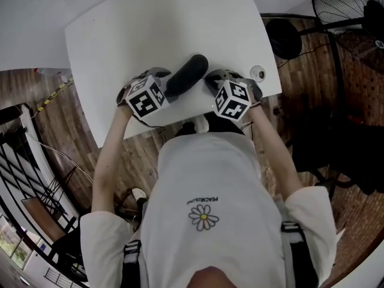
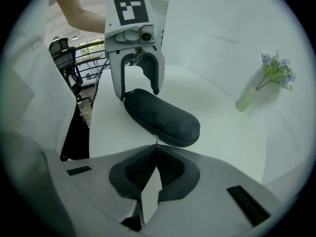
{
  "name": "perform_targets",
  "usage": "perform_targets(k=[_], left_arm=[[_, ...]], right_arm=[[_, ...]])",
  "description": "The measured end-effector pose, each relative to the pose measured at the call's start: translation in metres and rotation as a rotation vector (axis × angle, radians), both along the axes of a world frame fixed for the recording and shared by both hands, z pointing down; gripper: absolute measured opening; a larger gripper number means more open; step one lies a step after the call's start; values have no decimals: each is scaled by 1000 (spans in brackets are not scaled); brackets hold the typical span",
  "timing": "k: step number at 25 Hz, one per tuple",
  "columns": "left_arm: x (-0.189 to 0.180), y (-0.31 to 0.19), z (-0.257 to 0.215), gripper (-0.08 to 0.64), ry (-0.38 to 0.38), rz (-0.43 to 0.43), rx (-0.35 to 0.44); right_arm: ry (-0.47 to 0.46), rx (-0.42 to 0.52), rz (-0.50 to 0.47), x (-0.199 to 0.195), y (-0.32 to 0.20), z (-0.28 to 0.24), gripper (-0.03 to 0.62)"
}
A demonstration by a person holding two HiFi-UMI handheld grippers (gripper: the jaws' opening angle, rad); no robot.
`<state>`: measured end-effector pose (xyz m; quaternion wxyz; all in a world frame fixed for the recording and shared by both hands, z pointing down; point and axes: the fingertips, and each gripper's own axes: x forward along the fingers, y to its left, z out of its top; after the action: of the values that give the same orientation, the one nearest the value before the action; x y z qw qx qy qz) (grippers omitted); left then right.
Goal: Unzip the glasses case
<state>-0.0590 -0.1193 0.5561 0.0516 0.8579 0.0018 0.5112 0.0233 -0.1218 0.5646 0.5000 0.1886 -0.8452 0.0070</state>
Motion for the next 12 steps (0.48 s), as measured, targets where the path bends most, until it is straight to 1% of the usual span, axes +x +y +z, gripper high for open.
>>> perform_targets(k=[2, 4, 6, 7, 10, 12], left_arm=[[-1, 7, 3, 324, 3, -11, -27], [0, 12, 8, 305, -12, -18, -40], [0, 14, 11, 271, -28, -44, -59], [0, 14, 11, 268, -35, -60, -70], [0, 15, 12, 265, -46, -100, -61], [1, 16, 12, 259, -36, -140, -59]], right_arm=[[2, 9, -4, 2, -5, -1, 6], [13, 19, -17, 3, -6, -1, 6], [17, 27, -16, 1, -7, -2, 6], [14, 28, -6, 0, -8, -2, 6], [-3, 19, 29, -2, -7, -3, 6], [-22, 2, 39, -7, 0, -3, 6]])
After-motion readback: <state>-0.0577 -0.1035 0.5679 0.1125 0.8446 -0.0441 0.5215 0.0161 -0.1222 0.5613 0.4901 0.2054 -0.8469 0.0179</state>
